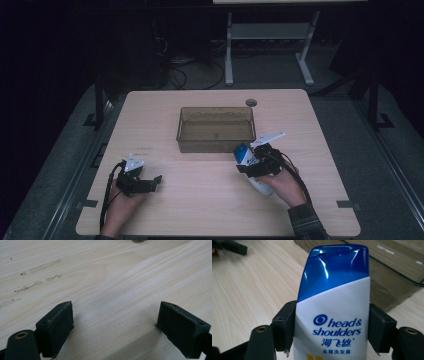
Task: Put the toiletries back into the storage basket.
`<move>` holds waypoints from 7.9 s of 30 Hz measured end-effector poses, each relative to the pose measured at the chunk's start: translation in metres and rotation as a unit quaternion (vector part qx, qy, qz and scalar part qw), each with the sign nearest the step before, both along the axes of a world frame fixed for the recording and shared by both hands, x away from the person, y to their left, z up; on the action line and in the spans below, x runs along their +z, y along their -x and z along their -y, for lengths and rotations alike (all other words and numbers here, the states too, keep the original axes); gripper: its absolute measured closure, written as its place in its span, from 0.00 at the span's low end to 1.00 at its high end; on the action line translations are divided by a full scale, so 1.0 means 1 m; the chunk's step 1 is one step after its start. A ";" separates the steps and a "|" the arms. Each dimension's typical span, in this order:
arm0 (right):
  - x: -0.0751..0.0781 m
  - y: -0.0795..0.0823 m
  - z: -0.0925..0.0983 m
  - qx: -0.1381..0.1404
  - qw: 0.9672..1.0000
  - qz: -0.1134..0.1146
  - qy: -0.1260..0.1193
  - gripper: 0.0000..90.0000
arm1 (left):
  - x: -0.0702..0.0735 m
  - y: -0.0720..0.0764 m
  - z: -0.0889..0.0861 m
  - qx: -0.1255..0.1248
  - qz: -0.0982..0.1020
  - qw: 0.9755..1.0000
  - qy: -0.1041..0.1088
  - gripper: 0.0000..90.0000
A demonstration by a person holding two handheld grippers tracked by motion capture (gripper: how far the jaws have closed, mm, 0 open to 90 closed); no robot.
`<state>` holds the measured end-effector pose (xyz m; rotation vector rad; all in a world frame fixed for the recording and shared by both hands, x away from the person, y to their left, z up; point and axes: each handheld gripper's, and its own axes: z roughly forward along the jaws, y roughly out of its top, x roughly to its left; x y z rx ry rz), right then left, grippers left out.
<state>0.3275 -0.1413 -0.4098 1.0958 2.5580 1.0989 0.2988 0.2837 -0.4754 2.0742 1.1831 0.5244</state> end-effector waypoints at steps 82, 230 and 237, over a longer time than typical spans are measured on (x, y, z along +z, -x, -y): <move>0.083 -0.022 0.033 -0.068 0.975 0.158 -0.139 0.37 | 0.000 0.000 0.000 -0.001 -0.001 1.000 -0.001 0.13; -0.025 0.004 0.080 -0.142 0.986 0.072 -0.057 0.15 | 0.000 0.002 0.000 -0.003 -0.001 1.000 -0.002 0.13; -0.030 0.020 0.095 -0.157 0.984 0.068 -0.046 0.15 | 0.000 0.002 0.000 -0.002 0.000 1.000 0.000 0.13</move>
